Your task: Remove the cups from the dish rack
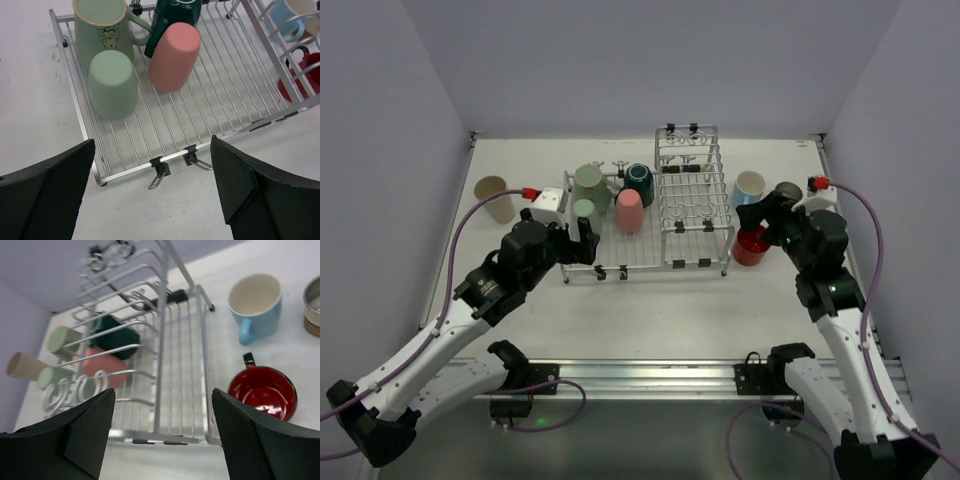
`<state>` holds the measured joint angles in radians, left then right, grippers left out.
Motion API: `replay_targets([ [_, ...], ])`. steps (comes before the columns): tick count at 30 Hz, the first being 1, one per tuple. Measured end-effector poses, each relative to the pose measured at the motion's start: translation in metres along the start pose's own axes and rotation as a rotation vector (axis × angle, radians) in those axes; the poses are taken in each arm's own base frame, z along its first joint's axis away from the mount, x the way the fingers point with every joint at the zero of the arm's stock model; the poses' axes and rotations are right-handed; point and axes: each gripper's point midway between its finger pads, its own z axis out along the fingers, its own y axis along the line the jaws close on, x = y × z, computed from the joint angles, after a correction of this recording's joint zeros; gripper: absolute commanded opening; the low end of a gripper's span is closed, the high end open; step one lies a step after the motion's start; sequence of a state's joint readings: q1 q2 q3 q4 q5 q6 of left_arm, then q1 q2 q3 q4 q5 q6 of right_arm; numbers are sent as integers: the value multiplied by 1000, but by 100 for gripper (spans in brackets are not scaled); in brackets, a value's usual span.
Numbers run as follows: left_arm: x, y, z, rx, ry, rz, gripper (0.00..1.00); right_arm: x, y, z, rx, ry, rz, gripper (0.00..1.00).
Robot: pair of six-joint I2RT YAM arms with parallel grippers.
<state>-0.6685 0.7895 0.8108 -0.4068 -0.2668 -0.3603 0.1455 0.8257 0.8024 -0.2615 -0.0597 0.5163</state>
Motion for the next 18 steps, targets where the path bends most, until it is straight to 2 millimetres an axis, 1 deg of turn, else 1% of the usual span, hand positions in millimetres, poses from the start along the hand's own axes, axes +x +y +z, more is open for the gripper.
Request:
replay_targets([
  [3, -5, 0, 17, -43, 7, -17, 100, -13, 24, -33, -133, -94, 3, 80],
  [5, -2, 1, 32, -76, 26, -17, 100, -19, 38, -52, -211, -140, 0, 80],
  [7, 8, 5, 48, -120, 59, -11, 100, -19, 49, -64, -273, -152, -5, 80],
  [9, 17, 14, 61, -174, 85, -1, 100, -17, 57, -72, -323, -142, -11, 80],
  [11, 20, 28, 70, -227, 101, -2, 100, -13, 64, -78, -365, -124, -17, 80],
  [15, 10, 50, 87, -300, 86, -32, 98, -9, 71, -93, -421, -123, -31, 80],
  [18, 3, 53, 99, -306, 71, -43, 95, -9, 77, -101, -457, -126, -40, 80],
])
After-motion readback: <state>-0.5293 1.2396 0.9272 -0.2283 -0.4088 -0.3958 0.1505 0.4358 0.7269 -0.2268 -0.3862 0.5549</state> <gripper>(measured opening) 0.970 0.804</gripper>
